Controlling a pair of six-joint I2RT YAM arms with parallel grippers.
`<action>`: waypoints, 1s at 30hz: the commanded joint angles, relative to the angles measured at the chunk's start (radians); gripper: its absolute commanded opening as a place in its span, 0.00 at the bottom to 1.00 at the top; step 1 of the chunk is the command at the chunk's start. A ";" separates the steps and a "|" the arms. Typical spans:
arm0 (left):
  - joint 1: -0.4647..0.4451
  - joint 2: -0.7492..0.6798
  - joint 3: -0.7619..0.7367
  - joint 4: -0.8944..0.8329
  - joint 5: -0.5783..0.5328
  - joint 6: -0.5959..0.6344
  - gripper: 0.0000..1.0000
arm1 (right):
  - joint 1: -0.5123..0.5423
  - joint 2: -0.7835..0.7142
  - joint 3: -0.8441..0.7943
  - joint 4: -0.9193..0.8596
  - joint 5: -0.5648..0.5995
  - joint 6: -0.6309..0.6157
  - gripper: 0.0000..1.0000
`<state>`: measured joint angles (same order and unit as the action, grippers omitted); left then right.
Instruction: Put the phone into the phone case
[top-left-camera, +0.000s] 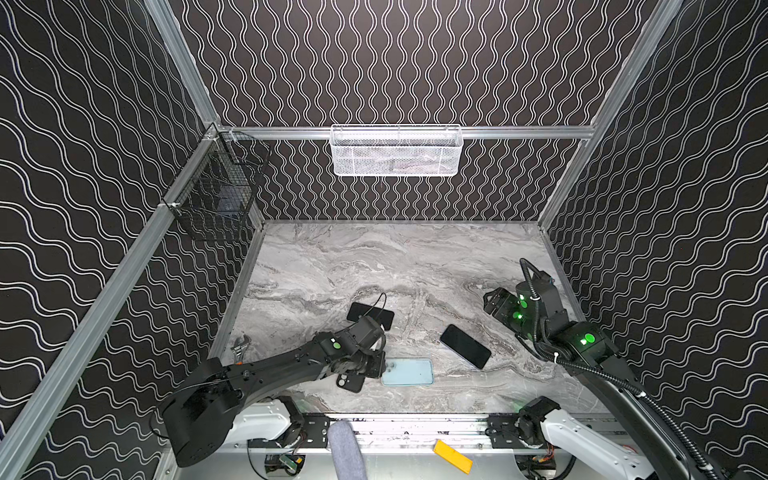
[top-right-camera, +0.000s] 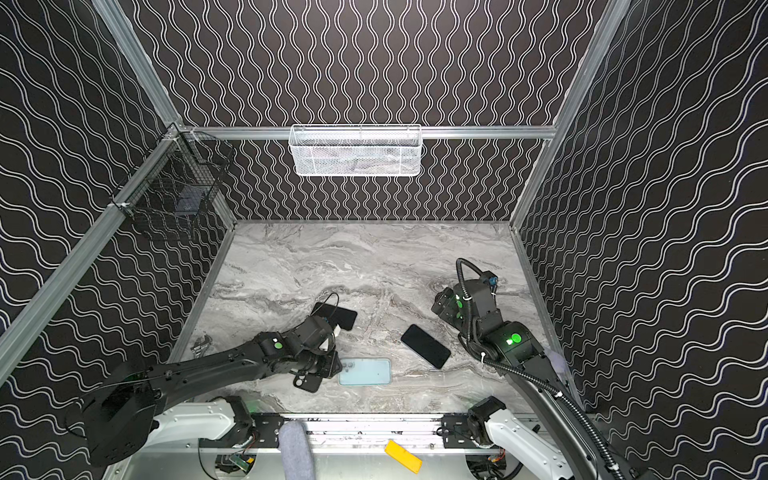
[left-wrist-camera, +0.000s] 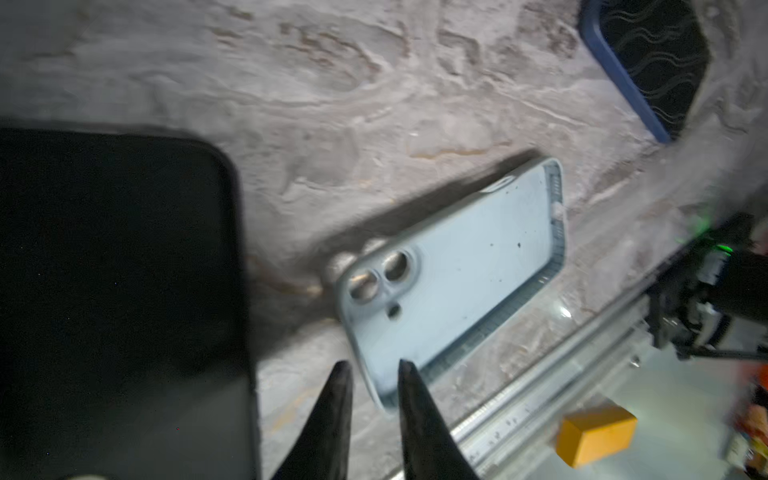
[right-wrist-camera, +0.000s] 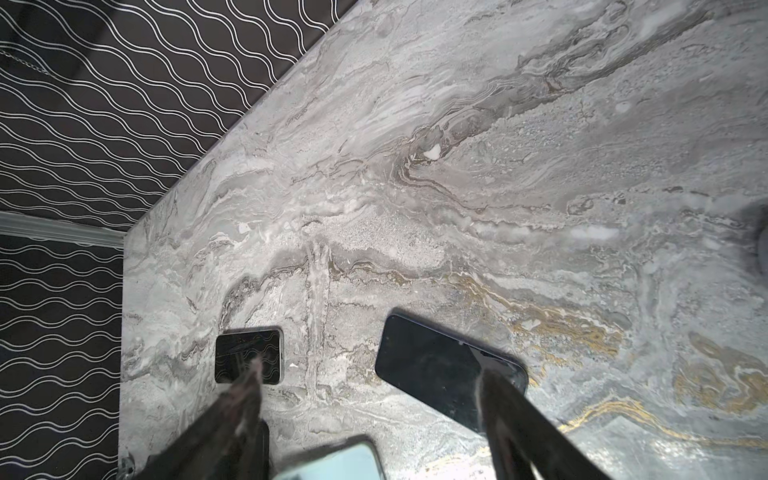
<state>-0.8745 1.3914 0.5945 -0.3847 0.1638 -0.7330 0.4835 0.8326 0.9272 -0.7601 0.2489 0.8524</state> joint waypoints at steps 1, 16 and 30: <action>0.034 0.004 -0.020 0.064 -0.016 0.006 0.33 | 0.000 -0.005 -0.005 0.004 -0.001 0.009 0.84; 0.059 -0.264 0.116 -0.173 -0.221 0.038 0.68 | 0.123 0.258 -0.074 0.039 -0.319 -0.142 0.68; 0.063 -0.569 0.169 -0.380 -0.543 0.042 0.94 | 0.487 0.663 -0.041 0.068 -0.225 -0.036 0.49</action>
<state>-0.8143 0.8368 0.7712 -0.7437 -0.3294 -0.6998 0.9401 1.4597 0.8848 -0.7177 0.0170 0.7708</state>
